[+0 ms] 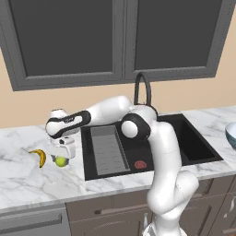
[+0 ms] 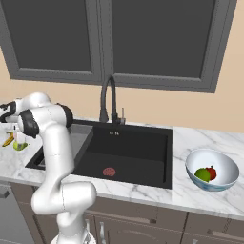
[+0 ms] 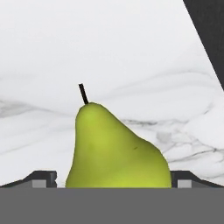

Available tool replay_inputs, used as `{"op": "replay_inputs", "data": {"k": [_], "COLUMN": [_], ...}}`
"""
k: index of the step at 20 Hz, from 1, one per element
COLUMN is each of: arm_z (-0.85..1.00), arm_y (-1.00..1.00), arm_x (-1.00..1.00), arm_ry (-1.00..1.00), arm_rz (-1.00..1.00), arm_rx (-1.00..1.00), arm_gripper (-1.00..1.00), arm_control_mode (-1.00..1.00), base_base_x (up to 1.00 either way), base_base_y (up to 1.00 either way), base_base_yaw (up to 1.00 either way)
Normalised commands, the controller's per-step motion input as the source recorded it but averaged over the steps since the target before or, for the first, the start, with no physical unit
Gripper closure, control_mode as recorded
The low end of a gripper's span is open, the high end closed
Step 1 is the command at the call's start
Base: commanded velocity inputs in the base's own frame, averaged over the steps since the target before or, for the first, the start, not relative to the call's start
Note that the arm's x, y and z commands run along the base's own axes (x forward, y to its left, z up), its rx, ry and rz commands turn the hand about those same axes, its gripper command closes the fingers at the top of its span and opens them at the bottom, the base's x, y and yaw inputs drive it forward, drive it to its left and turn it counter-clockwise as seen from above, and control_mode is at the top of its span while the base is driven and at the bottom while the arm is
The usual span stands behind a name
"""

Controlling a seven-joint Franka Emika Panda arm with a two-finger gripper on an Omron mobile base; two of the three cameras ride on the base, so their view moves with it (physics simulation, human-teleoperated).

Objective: There is a mixed pile of frozen fruits and vegetables on the counter. Locate all the frozen vegetables and place the items in a bowl on the counter. Take all the frozen fruits and defrost them in a running sink.

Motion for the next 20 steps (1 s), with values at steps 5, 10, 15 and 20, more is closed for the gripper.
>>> {"op": "replay_inputs", "data": {"k": [5, 10, 15, 20], "arm_z": [-0.22, -0.04, 0.14, 0.19], "arm_y": [-0.02, -0.02, -0.34, -0.44], "arm_x": [-0.02, -0.03, -0.20, -0.26], "arm_ry": [0.01, 0.00, -0.11, -0.11], "arm_rz": [0.00, 0.00, 0.01, 0.03], "arm_rx": [0.00, -0.01, -0.03, 0.00], "arm_gripper": [1.00, 1.00, 1.00, 1.00], "arm_control_mode": [-1.00, -1.00, -1.00, -1.00], "base_base_x": [0.00, 0.00, 0.00, 0.00], "base_base_y": [0.00, 0.00, 0.00, 0.00], "base_base_yaw": [0.00, 0.00, 0.00, 0.00]}}
